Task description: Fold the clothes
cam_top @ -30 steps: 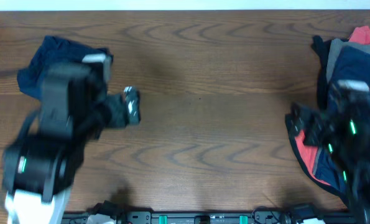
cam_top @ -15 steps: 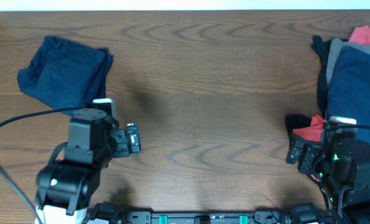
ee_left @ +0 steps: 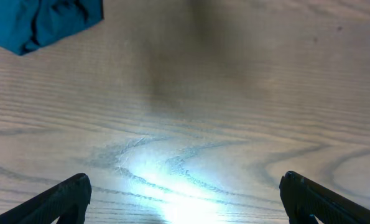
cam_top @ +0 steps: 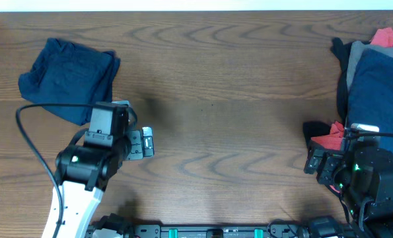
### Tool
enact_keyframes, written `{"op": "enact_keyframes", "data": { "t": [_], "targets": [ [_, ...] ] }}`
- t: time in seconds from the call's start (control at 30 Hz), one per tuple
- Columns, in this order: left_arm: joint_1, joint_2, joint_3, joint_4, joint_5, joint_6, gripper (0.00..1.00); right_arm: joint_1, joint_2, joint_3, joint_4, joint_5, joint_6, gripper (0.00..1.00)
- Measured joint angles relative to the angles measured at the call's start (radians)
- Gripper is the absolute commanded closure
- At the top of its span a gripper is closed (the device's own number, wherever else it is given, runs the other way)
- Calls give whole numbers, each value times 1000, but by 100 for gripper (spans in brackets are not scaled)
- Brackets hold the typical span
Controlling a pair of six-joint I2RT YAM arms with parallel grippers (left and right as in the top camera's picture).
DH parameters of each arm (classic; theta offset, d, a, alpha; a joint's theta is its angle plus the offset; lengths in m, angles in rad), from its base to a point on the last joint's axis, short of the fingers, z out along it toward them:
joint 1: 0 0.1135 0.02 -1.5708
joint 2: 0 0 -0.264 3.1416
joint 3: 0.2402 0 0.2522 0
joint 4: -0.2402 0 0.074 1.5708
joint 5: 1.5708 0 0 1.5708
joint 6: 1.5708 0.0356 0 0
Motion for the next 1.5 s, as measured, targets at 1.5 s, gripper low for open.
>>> {"op": "enact_keyframes", "data": {
  "t": [1.5],
  "targets": [
    [0,93,-3,0,-7,0,2,-162,-587,-961,1029,-250,-431,1]
  ]
}}
